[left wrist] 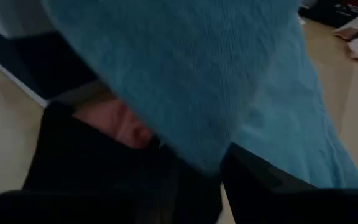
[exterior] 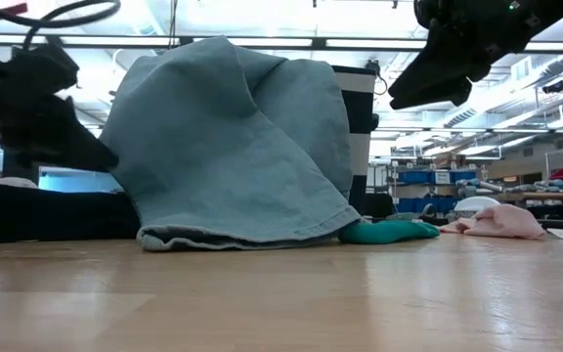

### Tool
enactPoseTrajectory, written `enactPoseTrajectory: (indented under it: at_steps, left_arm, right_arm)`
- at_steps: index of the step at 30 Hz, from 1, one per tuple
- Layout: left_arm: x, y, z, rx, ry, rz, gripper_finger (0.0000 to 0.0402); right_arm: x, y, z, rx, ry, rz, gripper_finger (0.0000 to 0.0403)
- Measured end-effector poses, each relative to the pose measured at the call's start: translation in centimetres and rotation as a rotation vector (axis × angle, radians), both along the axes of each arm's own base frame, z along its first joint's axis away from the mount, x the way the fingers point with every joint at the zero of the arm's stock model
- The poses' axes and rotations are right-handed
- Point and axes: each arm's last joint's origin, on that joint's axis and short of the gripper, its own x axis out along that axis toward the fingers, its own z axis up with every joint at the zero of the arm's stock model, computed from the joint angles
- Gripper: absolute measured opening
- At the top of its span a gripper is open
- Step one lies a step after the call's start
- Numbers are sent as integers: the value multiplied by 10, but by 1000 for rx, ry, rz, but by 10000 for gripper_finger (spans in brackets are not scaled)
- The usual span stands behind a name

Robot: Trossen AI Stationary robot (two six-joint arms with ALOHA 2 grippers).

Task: Sort clothes
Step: Put the blue jeans into the blue bin

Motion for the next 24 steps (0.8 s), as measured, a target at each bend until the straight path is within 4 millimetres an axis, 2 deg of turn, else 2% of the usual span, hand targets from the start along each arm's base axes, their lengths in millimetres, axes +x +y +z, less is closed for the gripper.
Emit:
enactPoseTrajectory:
  at_steps: [3, 7, 12, 16, 24]
  left_arm:
    - [6, 2, 3, 12, -7, -5, 121]
    - [18, -1, 13, 34, -42, -98, 106]
    - [33, -2, 34, 119, -150, -156, 22]
    - [46, -4, 63, 198, -230, -200, 6]
    - [77, 6, 140, 399, -189, -250, 2]
  right_arm:
    - [0, 0, 1, -2, -6, 2, 175]
    - [0, 0, 1, -5, -7, 4, 175]
    - [0, 0, 1, -10, -5, 7, 175]
    - [0, 0, 1, -10, -6, 7, 175]
    - [1, 0, 2, -6, -25, 8, 175]
